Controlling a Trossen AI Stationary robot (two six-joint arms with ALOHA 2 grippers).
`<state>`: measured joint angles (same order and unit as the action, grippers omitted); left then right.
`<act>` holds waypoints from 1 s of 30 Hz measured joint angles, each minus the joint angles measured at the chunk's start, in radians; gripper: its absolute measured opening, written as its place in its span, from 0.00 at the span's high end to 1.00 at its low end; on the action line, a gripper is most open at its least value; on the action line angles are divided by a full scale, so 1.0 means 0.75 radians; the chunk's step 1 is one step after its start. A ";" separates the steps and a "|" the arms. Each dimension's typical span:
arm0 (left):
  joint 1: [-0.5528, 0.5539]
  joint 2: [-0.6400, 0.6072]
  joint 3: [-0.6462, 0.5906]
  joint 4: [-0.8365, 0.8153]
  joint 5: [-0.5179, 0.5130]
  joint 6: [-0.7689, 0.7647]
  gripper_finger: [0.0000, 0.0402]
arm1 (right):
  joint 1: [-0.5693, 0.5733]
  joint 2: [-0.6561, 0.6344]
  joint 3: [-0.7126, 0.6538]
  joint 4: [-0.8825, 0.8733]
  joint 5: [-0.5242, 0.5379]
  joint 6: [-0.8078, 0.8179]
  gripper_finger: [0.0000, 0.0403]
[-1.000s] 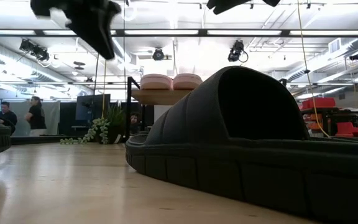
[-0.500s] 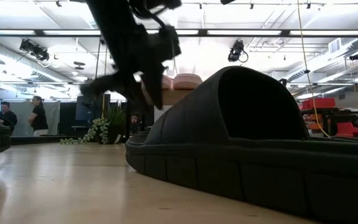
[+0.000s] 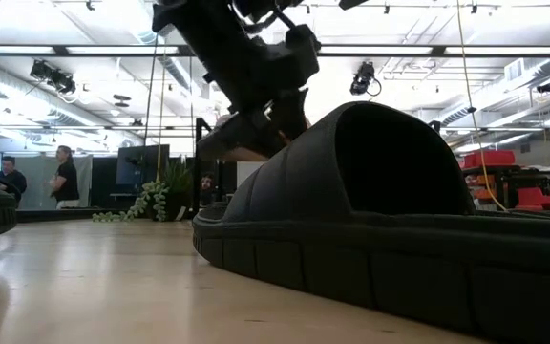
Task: Pick and place slides into the shelf
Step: Put the top black slide on the shelf
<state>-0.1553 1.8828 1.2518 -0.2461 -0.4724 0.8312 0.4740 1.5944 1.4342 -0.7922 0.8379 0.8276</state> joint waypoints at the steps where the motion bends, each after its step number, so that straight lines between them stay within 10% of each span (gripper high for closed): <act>1: 0.008 0.000 0.000 0.002 0.047 -0.009 0.61 | 0.000 0.000 0.000 -0.001 0.000 -0.001 0.75; 30: 0.139 0.170 0.000 0.346 0.153 0.024 0.72 | 0.000 0.000 -0.001 -0.034 -0.001 -0.061 0.75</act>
<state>-0.0511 2.0102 1.2518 0.0132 -0.3574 0.8494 0.4737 1.5944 1.4338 -0.8177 0.8369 0.7818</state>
